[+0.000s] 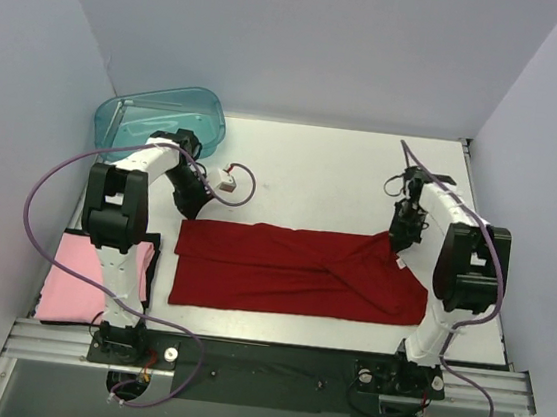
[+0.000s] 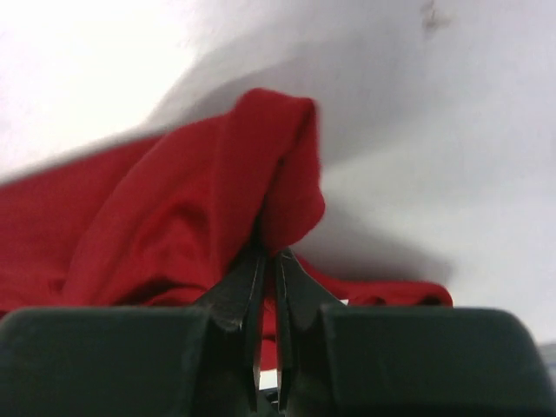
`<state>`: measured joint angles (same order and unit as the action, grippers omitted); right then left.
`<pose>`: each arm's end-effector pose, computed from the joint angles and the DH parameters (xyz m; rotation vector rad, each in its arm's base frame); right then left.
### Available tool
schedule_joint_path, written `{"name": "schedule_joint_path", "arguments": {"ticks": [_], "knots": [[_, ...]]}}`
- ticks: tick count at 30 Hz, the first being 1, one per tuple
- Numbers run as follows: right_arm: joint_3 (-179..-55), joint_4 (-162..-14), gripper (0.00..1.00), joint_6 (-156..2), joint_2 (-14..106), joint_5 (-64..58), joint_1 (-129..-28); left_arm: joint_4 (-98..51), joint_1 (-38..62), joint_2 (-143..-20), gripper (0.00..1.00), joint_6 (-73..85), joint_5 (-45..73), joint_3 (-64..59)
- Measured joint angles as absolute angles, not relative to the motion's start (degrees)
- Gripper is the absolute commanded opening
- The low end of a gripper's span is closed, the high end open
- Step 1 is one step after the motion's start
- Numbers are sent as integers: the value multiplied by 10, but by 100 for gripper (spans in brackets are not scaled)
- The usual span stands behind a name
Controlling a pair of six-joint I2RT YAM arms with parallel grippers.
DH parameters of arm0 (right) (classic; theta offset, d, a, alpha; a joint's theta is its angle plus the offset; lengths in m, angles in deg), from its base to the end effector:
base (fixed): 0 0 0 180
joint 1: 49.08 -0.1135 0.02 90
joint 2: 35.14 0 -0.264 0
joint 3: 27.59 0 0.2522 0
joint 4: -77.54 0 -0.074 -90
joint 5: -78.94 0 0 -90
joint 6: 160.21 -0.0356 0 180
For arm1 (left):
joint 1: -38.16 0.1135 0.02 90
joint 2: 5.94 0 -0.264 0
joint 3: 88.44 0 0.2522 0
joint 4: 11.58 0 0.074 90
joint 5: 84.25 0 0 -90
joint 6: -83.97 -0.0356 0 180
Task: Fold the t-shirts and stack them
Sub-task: Fold the other side of the tshirt into a rectangle
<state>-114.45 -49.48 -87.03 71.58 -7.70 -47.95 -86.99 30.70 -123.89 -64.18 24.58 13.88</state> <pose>0.3654 -0.0051 0.1760 0.4321 2.8166 0.1415 0.3799 -0.0613 0.1711 1.6121 2.5094 -0.4586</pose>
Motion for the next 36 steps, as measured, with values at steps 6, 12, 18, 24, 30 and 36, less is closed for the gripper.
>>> {"name": "schedule_joint_path", "arguments": {"ticks": [6, 12, 18, 24, 30, 36], "knots": [[-1115, -457, 19, -914, 653, -187, -624, -867, 306, -1239, 19, -637, 246, 139], [-1114, -430, 33, -932, 669, -191, -712, -866, 306, -1239, 19, -637, 243, 139], [-1141, -427, 36, -912, 695, -163, -760, -865, 304, -1239, 19, -637, 240, 139], [-1154, -431, 40, -850, 684, -127, -821, -863, 303, -1239, 20, -637, 240, 139], [-1168, -433, 48, -841, 625, -57, -679, -863, 301, -1240, 22, -635, 240, 146], [-1208, -458, 49, -853, 643, -32, -448, -861, 300, -1241, 34, -618, 251, 179]]}}
